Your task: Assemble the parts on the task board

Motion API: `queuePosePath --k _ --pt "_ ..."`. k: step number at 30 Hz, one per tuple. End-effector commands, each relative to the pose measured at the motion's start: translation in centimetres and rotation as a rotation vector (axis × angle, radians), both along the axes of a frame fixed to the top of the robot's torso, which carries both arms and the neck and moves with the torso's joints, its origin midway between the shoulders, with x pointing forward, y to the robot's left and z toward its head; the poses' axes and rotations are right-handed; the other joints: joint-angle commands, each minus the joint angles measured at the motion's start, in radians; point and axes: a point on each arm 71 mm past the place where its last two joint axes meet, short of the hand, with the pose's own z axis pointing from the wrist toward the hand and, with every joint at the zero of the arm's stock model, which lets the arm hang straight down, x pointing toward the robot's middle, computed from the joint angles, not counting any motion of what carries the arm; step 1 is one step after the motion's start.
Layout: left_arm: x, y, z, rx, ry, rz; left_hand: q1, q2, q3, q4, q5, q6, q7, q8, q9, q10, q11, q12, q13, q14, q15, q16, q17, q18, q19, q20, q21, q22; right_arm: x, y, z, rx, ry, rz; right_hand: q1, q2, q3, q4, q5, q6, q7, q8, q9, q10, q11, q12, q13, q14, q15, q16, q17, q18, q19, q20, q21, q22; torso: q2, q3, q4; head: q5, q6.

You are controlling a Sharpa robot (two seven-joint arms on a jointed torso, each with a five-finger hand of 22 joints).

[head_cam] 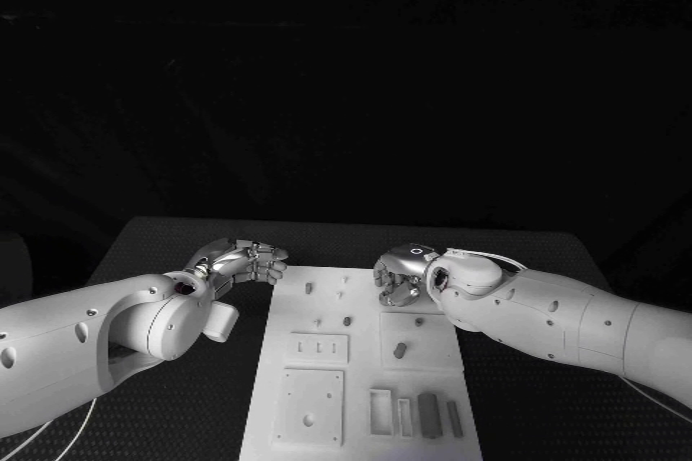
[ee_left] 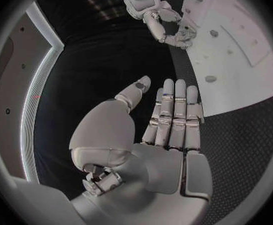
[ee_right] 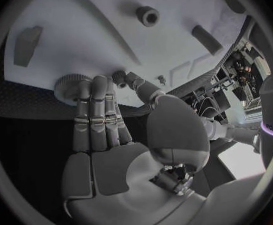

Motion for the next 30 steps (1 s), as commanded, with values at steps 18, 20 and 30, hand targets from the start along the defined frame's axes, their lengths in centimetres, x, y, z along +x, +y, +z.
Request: queuePosePath --k 18,20,30 --pt "0.0 -0.1 0.0 -0.004 0.003 -0.024 -0.016 0.0 0.002 -0.005 -0.001 0.003 0.003 -0.007 0.0 0.008 0.001 -0.007 0.002 0.008 0.002 -0.008 0.003 0.002 -0.005 -0.006 0.006 0.02 -1.2 0.4 -2.1 -0.097 0.021 0.031 0.054 -0.005 0.079 -0.019 -0.014 0.099 -0.034 0.037 0.018 -0.015 0.01 -0.026 0.011 -0.03 0.012 -0.033 0.002 0.007 -0.023 0.01 -0.017 0.008 0.015 0.0008 0.0004 -0.003 0.006" --pt "0.0 -0.1 0.0 -0.004 0.005 -0.023 -0.016 0.0 0.002 -0.006 -0.002 0.003 0.003 -0.007 0.0 0.008 0.001 -0.008 0.002 0.008 0.002 -0.009 0.003 0.002 -0.005 -0.006 0.006 0.02 -1.3 0.4 -2.1 -0.101 0.015 0.032 0.055 -0.01 0.079 -0.024 -0.014 0.098 -0.034 0.035 0.018 -0.017 0.011 -0.028 0.012 -0.033 0.013 -0.036 0.002 0.007 -0.021 0.008 -0.014 0.012 0.016 0.0012 0.0001 -0.003 0.007" --pt "0.0 0.1 0.0 -0.001 0.008 -0.018 -0.017 -0.001 0.003 -0.006 -0.003 0.003 0.003 -0.008 0.0 0.008 0.001 -0.009 0.002 0.008 0.002 -0.01 0.004 0.002 -0.005 -0.006 0.006 0.02 -1.9 0.6 -2.1 -0.109 -0.025 0.041 0.081 -0.053 0.117 -0.044 -0.012 0.073 -0.02 0.008 0.009 -0.048 0.025 -0.045 0.01 -0.055 0.026 -0.055 0.002 0.007 -0.044 0.017 -0.018 0.027 0.02 0.0026 0.0005 -0.003 0.011"
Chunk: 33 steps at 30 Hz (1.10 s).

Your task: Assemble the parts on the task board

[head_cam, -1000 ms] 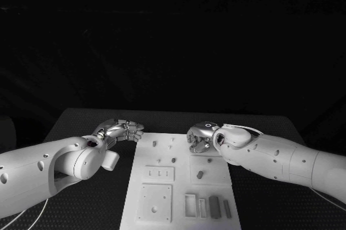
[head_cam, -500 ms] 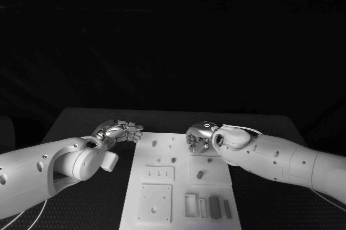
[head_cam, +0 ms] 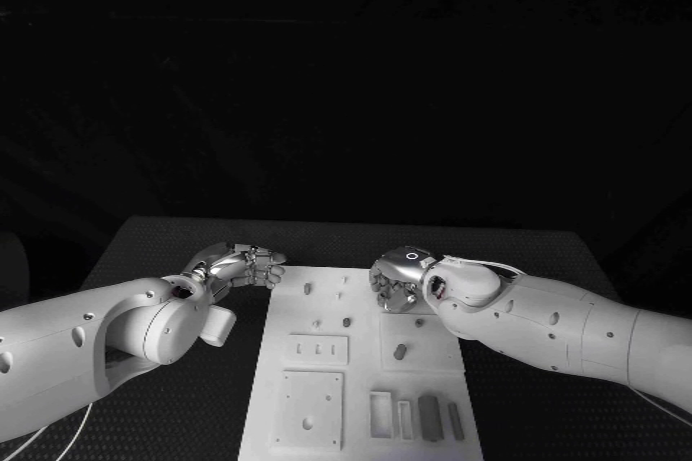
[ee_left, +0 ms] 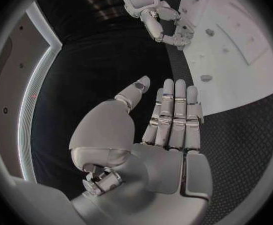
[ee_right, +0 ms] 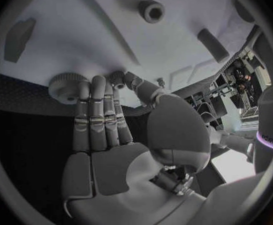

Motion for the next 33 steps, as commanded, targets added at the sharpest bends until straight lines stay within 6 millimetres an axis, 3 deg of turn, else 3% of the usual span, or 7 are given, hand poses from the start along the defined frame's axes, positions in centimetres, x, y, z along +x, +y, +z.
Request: queuePosePath --k 1,9,19,27,33 --pt "-0.05 -0.09 0.07 -0.003 0.0 -0.016 -0.01 0.0 0.001 -0.004 -0.003 0.003 0.004 -0.004 0.0 0.008 0.001 -0.004 0.001 0.008 0.002 -0.006 0.002 0.004 -0.001 -0.002 0.006 0.02 -0.83 -0.26 -2.31 -0.086 0.063 -0.005 0.005 -0.019 0.013 -0.003 -0.001 -0.011 0.005 -0.008 -0.002 -0.015 0.001 -0.007 -0.005 -0.01 0.002 -0.009 0.0 0.014 -0.009 0.005 -0.002 0.003 0.002 0.0004 0.0 0.0 0.001" --pt "-0.07 -0.02 0.05 -0.002 0.003 -0.015 -0.01 -0.001 0.002 -0.006 -0.004 0.002 0.004 -0.006 0.0 0.007 0.001 -0.006 0.001 0.007 0.002 -0.008 0.003 0.004 -0.002 -0.002 0.006 0.02 -0.94 -0.35 -2.37 -0.084 0.06 -0.005 0.023 -0.038 0.025 -0.008 -0.002 -0.046 0.021 -0.031 -0.009 -0.079 0.022 -0.009 -0.019 -0.031 0.019 -0.02 0.002 0.014 -0.032 0.014 -0.009 0.014 0.004 0.0008 -0.0003 0.0 0.003" --pt "-0.02 0.08 -0.01 0.001 0.007 -0.012 -0.011 -0.002 0.003 -0.007 -0.005 0.001 0.004 -0.007 0.0 0.007 0.002 -0.008 0.001 0.006 0.003 -0.01 0.003 0.004 -0.003 -0.001 0.007 0.02 -0.97 -0.55 -2.42 -0.082 0.067 -0.006 0.042 -0.041 0.037 -0.011 -0.001 -0.064 0.026 -0.042 -0.013 -0.111 0.031 -0.008 -0.033 -0.04 0.026 -0.025 0.004 0.014 -0.043 0.019 -0.014 0.022 0.007 0.001 0.0006 0.0 0.004" --pt "0.07 0.14 -0.05 0.003 0.008 -0.009 -0.011 -0.002 0.003 -0.007 -0.005 0.001 0.005 -0.007 0.0 0.007 0.002 -0.009 0.002 0.006 0.003 -0.01 0.004 0.004 -0.004 -0.001 0.007 0.02 -1.04 -0.69 -2.4 -0.084 0.066 -0.006 0.048 -0.04 0.043 -0.009 -0.001 -0.058 0.025 -0.039 -0.011 -0.109 0.03 -0.004 -0.035 -0.039 0.026 -0.024 0.006 0.014 -0.042 0.02 -0.014 0.025 0.008 0.0006 0.0001 -0.001 0.004" --pt "0.07 0.15 -0.05 0.003 0.008 -0.008 -0.011 -0.002 0.004 -0.007 -0.005 0.001 0.005 -0.007 0.0 0.008 0.002 -0.01 0.002 0.006 0.003 -0.011 0.004 0.004 -0.004 -0.001 0.007 0.02 -1.06 -0.53 -2.21 -0.072 0.042 0.001 0.052 -0.036 0.062 0.0 -0.002 -0.019 0.011 -0.019 0.0 -0.06 0.013 0.014 -0.029 -0.016 0.011 -0.011 0.014 0.014 -0.018 0.012 0.001 0.038 0.009 0.0014 0.0002 -0.001 0.006"
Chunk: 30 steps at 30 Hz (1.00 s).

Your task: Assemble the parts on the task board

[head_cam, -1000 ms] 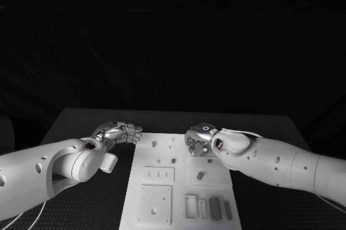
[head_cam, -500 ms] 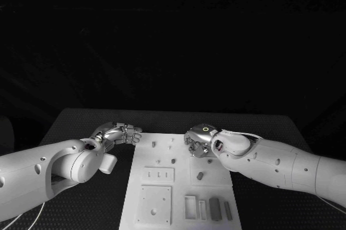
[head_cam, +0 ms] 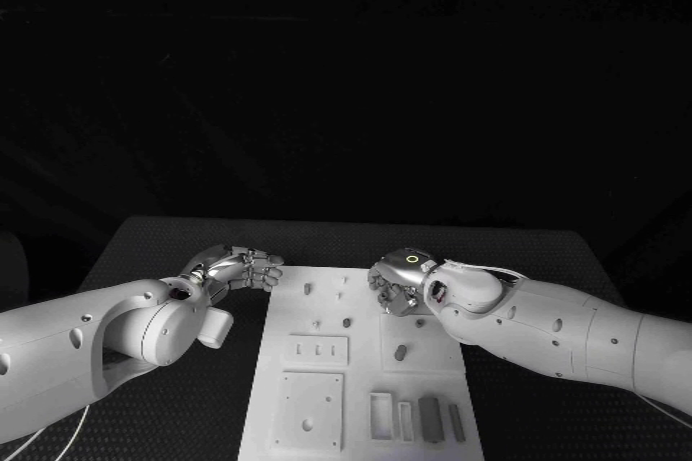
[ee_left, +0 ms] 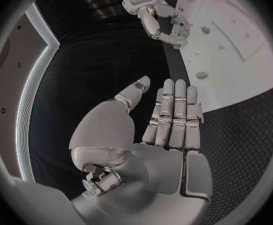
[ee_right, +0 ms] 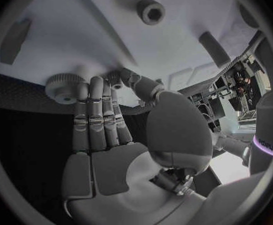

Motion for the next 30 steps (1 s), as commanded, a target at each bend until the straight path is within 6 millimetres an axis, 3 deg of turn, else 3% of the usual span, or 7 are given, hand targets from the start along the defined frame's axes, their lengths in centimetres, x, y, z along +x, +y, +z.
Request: queuePosePath --k 1,10,17,30 --pt "0.0 -0.3 0.1 -0.004 -0.004 -0.017 -0.011 -0.002 0.001 -0.005 -0.005 0.001 0.005 -0.003 0.0 0.008 0.002 -0.004 0.001 0.006 0.003 -0.007 0.001 0.01 -0.004 -0.001 0.003 0.019 -0.6 -0.5 -2.3 -0.072 0.073 -0.015 0.008 0.002 0.013 0.005 -0.003 0.032 -0.01 0.016 0.009 0.028 -0.001 0.018 -0.062 0.022 -0.012 0.016 0.007 0.021 0.025 -0.008 0.016 0.008 0.001 0.0006 0.0 -0.001 0.001" --pt "0.0 -0.3 0.1 -0.004 -0.003 -0.018 -0.011 -0.001 0.002 -0.005 -0.005 0.001 0.005 -0.003 0.001 0.009 0.002 -0.005 0.002 0.007 0.003 -0.007 0.002 0.011 -0.004 -0.001 0.004 0.019 -0.4 -0.5 -1.8 -0.049 0.01 -0.022 0.008 0.023 0.061 0.038 -0.005 0.117 -0.05 0.063 0.052 0.135 -0.045 0.054 -0.034 0.086 -0.052 0.06 0.042 0.021 0.096 -0.046 0.061 0.035 0.001 -0.0005 0.0012 -0.003 0.001" --pt "-0.1 -0.3 0.1 -0.005 -0.003 -0.019 -0.011 -0.001 0.003 -0.005 -0.005 0.002 0.004 -0.003 0.001 0.009 0.002 -0.005 0.002 0.007 0.003 -0.008 0.002 0.011 -0.004 -0.001 0.004 0.019 -0.5 -0.3 -1.5 -0.034 -0.023 -0.026 0.008 0.025 0.074 0.044 -0.006 0.135 -0.06 0.072 0.071 0.161 -0.057 0.057 -0.025 0.103 -0.063 0.076 0.064 0.021 0.117 -0.061 0.077 0.047 0.002 -0.0005 0.0007 -0.002 0.003" --pt "-0.1 -0.3 0.1 -0.006 -0.003 -0.02 -0.011 -0.002 0.003 -0.005 -0.005 0.002 0.004 -0.004 0.001 0.01 0.002 -0.006 0.002 0.007 0.003 -0.008 0.003 0.011 -0.004 -0.001 0.004 0.019 -0.7 0.8 -0.3 -0.02 -0.058 -0.014 0.009 0.024 0.075 0.045 -0.006 0.141 -0.063 0.075 0.078 0.169 -0.06 0.057 -0.022 0.108 -0.067 0.08 0.072 0.021 0.124 -0.066 0.082 0.052 0.003 -0.0013 0.0011 -0.001 0.01"
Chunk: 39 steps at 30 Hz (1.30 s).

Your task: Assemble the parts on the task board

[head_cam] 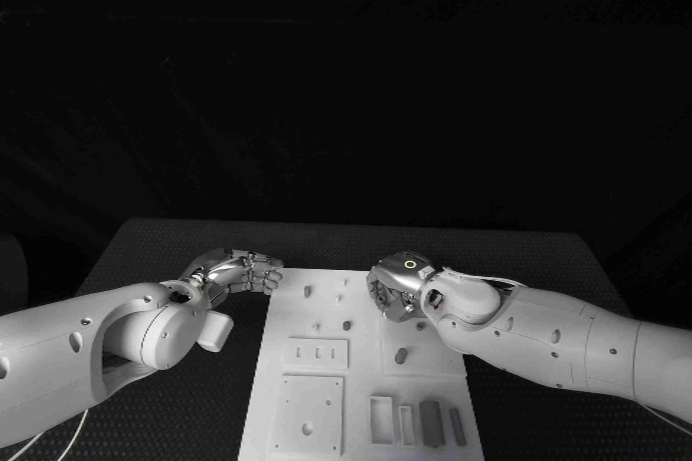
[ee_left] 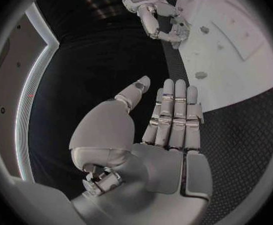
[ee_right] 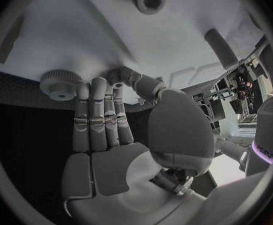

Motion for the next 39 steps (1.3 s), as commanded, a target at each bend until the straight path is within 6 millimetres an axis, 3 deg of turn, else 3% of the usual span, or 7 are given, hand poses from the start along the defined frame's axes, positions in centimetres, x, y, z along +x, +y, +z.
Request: queuePosePath --k 1,24,39 --pt "-0.1 -0.3 0.1 -0.006 -0.005 -0.019 -0.011 -0.002 0.002 -0.004 -0.005 0.002 0.004 -0.004 0.001 0.006 -0.002 -0.006 0.002 0.007 0.003 -0.004 0.002 0.011 -0.005 -0.001 0.004 0.02 0.0 0.3 -0.1 -0.037 0.001 -0.01 0.01 0.015 0.006 0.003 0.007 0.006 0.002 0.004 0.002 0.025 -0.012 0.008 0.025 0.005 -0.004 0.005 0.002 0.03 0.007 -0.003 0.005 0.002 0.0 -0.0009 0.0004 0.001 0.002" --pt "0.0 -0.5 0.1 -0.006 -0.006 -0.021 -0.011 -0.003 0.003 -0.005 -0.005 0.002 0.005 -0.005 0.002 0.007 -0.002 -0.009 0.002 0.007 0.003 -0.006 0.003 0.011 -0.005 -0.001 0.005 0.02 0.6 4.0 2.1 0.012 -0.113 -0.004 0.011 0.012 0.007 0.003 0.007 0.009 0.0 0.004 0.005 0.028 -0.013 0.006 0.025 0.007 -0.005 0.007 0.007 0.03 0.011 -0.006 0.008 0.005 0.002 0.0007 0.0024 0.01 0.01" --pt "0.1 -0.6 0.1 -0.006 -0.006 -0.022 -0.012 -0.003 0.004 -0.005 -0.005 0.002 0.005 -0.005 0.002 0.007 -0.002 -0.01 0.002 0.007 0.003 -0.007 0.004 0.011 -0.006 -0.001 0.006 0.02 0.4 6.1 2.8 0.001 -0.226 0.035 0.014 -0.001 0.015 0.008 0.007 0.018 -0.003 0.005 0.012 0.038 -0.017 0.004 0.027 0.012 -0.009 0.011 0.017 0.03 0.02 -0.011 0.014 0.01 0.002 0.0019 0.0002 0.017 0.021"
